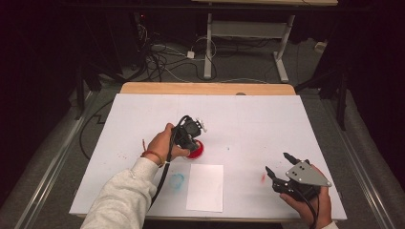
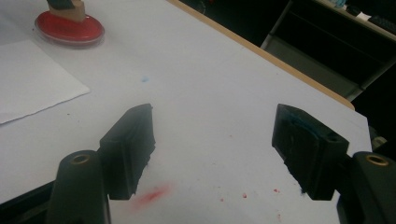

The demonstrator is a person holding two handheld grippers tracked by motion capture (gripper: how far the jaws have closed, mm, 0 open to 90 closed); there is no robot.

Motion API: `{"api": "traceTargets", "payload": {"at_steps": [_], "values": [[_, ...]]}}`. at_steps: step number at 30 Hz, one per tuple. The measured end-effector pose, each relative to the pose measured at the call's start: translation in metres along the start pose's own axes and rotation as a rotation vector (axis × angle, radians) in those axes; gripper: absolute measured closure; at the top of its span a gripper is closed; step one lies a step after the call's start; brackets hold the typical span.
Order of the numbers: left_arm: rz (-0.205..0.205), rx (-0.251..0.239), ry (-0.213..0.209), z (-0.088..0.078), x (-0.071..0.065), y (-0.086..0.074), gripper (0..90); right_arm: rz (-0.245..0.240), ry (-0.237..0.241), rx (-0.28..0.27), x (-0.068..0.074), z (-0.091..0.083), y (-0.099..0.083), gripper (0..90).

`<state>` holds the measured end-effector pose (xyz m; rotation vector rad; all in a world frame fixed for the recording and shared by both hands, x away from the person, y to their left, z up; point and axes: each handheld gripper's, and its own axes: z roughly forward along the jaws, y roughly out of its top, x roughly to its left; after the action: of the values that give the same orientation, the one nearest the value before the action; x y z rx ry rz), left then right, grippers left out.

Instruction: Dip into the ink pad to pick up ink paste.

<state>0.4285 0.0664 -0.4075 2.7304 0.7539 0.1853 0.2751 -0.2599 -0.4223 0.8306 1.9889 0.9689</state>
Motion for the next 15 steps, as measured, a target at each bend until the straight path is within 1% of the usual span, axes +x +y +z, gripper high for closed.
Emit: {"api": "traceTargets", "payload": {"at_steps": [2, 3, 4, 5, 6, 8, 11, 13, 15], "values": [[0.0, 0.014, 0.012, 0.003, -0.001, 0.001, 73.8, -0.002, 0.002, 0.006, 0.0, 0.001, 0.0, 29.9], [0.006, 0.023, 0.007, 0.005, -0.001, 0.001, 73.8, -0.002, 0.002, 0.006, 0.0, 0.001, 0.0, 29.9], [0.007, 0.028, 0.017, 0.007, -0.002, 0.001, 73.8, -0.003, 0.003, 0.006, 0.0, 0.001, 0.0, 29.9], [0.006, 0.04, 0.04, 0.008, -0.001, 0.001, 73.8, -0.003, 0.003, 0.006, 0.0, 0.001, 0.0, 29.9], [0.008, 0.048, 0.04, 0.009, -0.001, 0.001, 73.8, -0.005, 0.005, 0.006, 0.001, 0.001, 0.0, 29.9], [0.001, 0.044, 0.022, 0.01, 0.001, 0.0, 73.8, -0.002, 0.007, 0.006, 0.001, 0.001, 0.0, 29.9], [-0.006, 0.036, 0.011, 0.011, 0.003, -0.001, 73.8, -0.005, 0.01, 0.012, 0.001, 0.001, -0.001, 29.8], [-0.003, 0.032, 0.012, 0.012, 0.003, -0.002, 73.8, -0.008, 0.006, 0.012, 0.001, 0.001, -0.001, 29.8], [-0.018, 0.018, -0.003, 0.013, 0.006, -0.004, 73.8, -0.006, 0.004, 0.008, 0.001, 0.001, -0.001, 29.8]]}}
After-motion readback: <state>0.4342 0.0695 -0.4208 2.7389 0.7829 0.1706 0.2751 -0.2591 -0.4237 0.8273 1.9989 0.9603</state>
